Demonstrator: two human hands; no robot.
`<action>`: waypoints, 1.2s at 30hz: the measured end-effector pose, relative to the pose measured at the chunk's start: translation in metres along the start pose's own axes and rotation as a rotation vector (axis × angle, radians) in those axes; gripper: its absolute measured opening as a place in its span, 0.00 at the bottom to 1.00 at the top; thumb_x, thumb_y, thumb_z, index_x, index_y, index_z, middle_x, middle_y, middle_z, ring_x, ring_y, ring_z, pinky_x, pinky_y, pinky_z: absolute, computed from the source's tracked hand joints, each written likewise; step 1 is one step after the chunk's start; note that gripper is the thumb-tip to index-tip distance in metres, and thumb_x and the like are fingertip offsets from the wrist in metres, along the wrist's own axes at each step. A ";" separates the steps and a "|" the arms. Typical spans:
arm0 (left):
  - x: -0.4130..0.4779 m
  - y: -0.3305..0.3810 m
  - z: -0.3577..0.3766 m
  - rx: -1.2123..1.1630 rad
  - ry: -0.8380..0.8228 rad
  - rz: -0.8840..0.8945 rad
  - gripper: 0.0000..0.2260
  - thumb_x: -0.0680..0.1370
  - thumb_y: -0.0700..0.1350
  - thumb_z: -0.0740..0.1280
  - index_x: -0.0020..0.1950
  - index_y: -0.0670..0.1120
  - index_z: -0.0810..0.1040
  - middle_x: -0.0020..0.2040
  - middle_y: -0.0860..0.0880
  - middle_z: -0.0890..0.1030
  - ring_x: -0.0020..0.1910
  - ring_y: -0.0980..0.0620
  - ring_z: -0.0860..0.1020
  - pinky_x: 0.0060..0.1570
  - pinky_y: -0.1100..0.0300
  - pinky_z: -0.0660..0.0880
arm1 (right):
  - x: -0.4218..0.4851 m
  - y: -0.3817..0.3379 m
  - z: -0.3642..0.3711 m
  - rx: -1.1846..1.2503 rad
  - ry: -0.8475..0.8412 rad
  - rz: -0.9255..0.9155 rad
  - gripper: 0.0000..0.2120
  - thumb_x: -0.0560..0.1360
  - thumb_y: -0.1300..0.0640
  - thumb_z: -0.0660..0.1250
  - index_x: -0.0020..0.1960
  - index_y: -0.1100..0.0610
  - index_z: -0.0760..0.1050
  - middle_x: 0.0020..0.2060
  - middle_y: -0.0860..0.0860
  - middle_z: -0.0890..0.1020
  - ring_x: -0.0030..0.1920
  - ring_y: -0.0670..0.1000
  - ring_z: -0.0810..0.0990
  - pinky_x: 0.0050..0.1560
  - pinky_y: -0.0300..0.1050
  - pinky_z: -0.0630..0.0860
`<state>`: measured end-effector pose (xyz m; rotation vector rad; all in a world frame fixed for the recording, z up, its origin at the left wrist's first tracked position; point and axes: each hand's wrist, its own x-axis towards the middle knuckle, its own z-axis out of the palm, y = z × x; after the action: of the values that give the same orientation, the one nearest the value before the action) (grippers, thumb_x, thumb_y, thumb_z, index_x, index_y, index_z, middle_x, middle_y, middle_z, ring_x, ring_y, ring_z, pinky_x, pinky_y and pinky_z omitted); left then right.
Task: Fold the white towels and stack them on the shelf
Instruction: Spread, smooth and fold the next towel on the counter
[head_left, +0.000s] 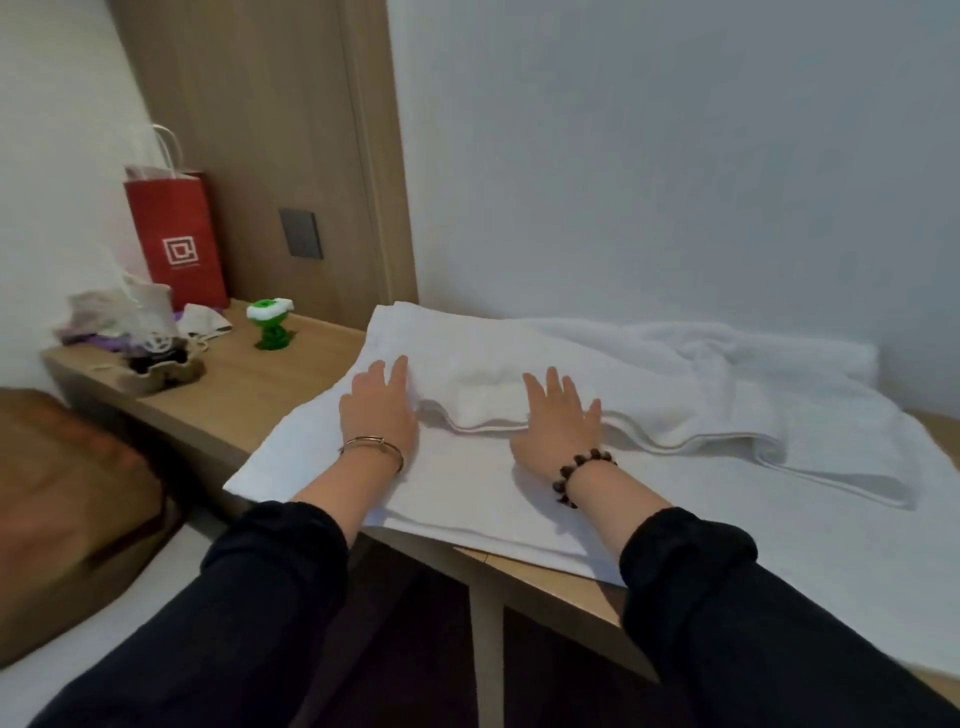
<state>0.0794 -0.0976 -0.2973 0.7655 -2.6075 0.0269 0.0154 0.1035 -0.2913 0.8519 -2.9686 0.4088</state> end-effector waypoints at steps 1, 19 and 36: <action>-0.002 -0.007 -0.003 -0.190 0.006 -0.127 0.25 0.77 0.48 0.65 0.72 0.48 0.61 0.69 0.43 0.66 0.66 0.42 0.67 0.59 0.49 0.68 | 0.001 -0.007 0.010 -0.022 -0.018 -0.002 0.35 0.78 0.51 0.55 0.78 0.50 0.40 0.77 0.52 0.40 0.77 0.54 0.39 0.72 0.61 0.39; 0.016 0.032 -0.053 -1.993 -0.202 -1.078 0.12 0.79 0.50 0.63 0.61 0.49 0.72 0.55 0.49 0.73 0.48 0.49 0.75 0.44 0.58 0.72 | 0.002 0.007 0.030 0.033 0.129 0.141 0.24 0.79 0.47 0.55 0.72 0.56 0.61 0.70 0.52 0.68 0.70 0.53 0.64 0.74 0.55 0.48; 0.023 0.008 -0.018 -2.091 -0.299 -1.086 0.14 0.80 0.41 0.61 0.66 0.42 0.72 0.62 0.45 0.77 0.61 0.45 0.76 0.55 0.52 0.75 | 0.000 0.015 0.021 -0.167 0.232 0.280 0.20 0.78 0.55 0.57 0.69 0.50 0.67 0.76 0.52 0.55 0.73 0.56 0.56 0.73 0.58 0.48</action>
<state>0.0651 -0.0998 -0.2709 0.9237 -0.7459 -2.4721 0.0086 0.1105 -0.3151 0.3470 -2.8555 0.2413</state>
